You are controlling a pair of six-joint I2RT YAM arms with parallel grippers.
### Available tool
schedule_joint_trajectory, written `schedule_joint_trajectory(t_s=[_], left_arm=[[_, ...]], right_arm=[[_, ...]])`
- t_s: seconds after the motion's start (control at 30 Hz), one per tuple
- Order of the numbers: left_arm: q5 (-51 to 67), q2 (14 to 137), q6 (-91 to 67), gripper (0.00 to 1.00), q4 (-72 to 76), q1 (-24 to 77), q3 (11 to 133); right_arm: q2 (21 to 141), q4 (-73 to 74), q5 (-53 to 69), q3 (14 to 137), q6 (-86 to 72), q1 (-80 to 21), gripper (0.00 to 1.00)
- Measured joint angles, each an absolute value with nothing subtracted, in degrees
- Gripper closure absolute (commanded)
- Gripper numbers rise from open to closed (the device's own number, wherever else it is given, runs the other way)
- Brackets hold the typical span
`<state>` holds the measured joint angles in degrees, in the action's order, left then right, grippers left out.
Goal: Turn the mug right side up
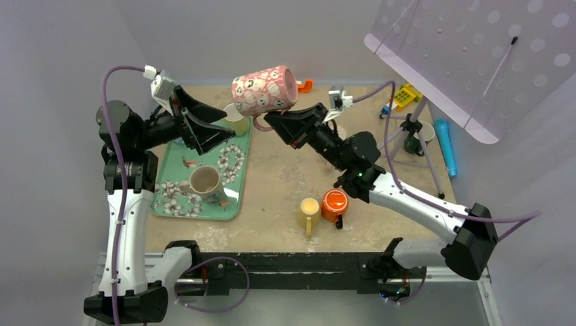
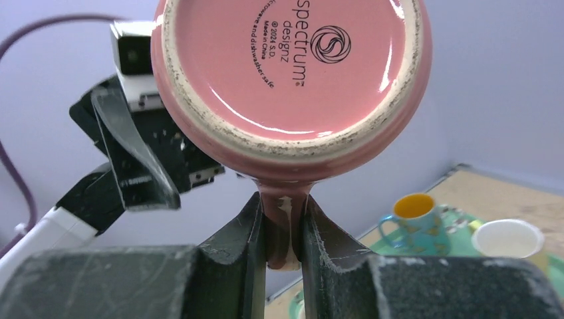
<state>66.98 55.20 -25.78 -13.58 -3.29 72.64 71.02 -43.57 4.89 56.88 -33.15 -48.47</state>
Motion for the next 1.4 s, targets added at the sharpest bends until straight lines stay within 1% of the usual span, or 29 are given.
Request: schedule_joint_trajectory(t_s=[0.17,0.2,0.23,0.27,0.33,0.37,0.4,0.43,0.47,0.5,0.57,0.6,0.63,0.67,0.73,0.83,0.97,1.07,1.13,1.23,1.4], left_arm=[[68.84,55.29,-45.93,0.14,12.49,-3.20,67.66],[68.97,55.42,-49.95,0.16,17.06,-3.33,66.43],[68.88,55.66,-52.47,0.21,20.03,-3.38,65.60],[68.51,56.18,-55.61,0.28,23.18,-3.57,64.95],[68.27,57.28,-58.06,0.48,25.39,-3.44,64.86],[68.16,57.60,-58.24,0.63,25.65,-3.22,64.84],[68.07,57.69,-58.22,0.83,25.54,-3.18,64.84],[68.05,57.71,-58.30,0.99,24.97,-3.11,64.82],[68.79,57.56,-59.61,1.00,24.53,-2.94,64.86],[69.12,56.99,-59.35,1.00,25.08,-2.61,64.99],[70.13,55.72,-55.86,1.00,24.56,-2.50,65.34],[70.35,55.40,-54.37,1.00,22.83,-2.74,65.47],[70.19,55.11,-51.88,1.00,18.85,-3.01,66.52],[69.19,55.07,-48.01,1.00,12.27,-2.90,68.62],[65.36,56.27,-37.08,1.00,-3.73,-2.42,74.19],[51.90,59.35,-16.36,1.00,-24.40,-2.48,82.91],[32.47,64.36,8.29,1.00,-41.58,-2.61,88.58],[21.87,71.50,22.44,1.00,-53.82,-2.92,91.46],[16.12,78.17,29.91,1.00,-60.05,-3.22,91.79],[10.50,86.94,36.69,1.00,-65.82,-3.79,91.00],[6.24,95.96,43.07,1.00,-68.69,-4.86,88.23]], right_arm=[[77.36,-44.14,8.97,58.70,-36.07,-51.33,1.00],[78.39,-44.38,9.02,58.70,-36.80,-51.79,1.00],[78.98,-44.80,9.02,58.85,-37.21,-51.94,1.00],[79.48,-45.06,9.06,59.44,-37.54,-52.10,1.00],[80.03,-44.95,9.15,60.80,-37.50,-52.31,1.00],[80.40,-44.88,9.43,61.65,-37.43,-52.75,1.00],[80.77,-44.84,9.87,62.35,-37.34,-53.23,1.00],[81.36,-44.73,10.28,63.31,-37.30,-53.89,1.00],[82.04,-44.23,9.91,64.34,-37.10,-54.33,1.00],[82.98,-43.51,9.80,65.21,-37.63,-54.15,0.98],[84.55,-43.44,10.90,65.80,-39.20,-53.98,0.61],[84.82,-43.31,11.09,66.13,-39.57,-54.24,0.39],[84.82,-42.72,11.03,66.24,-39.29,-54.39,0.26],[84.77,-42.00,11.11,66.26,-39.24,-54.37,0.21],[84.16,-38.50,9.82,66.35,-37.28,-54.50,0.18],[81.95,-32.36,5.67,65.63,-34.17,-54.70,0.14],[76.34,-25.65,-0.93,61.25,-30.57,-54.70,0.12],[73.23,-20.53,-5.67,59.27,-28.18,-54.68,0.11],[71.83,-18.20,-8.25,58.22,-27.20,-54.65,0.10],[69.82,-15.55,-11.42,56.34,-26.22,-54.63,0.10],[67.24,-13.13,-14.94,54.13,-25.19,-54.63,0.09]])
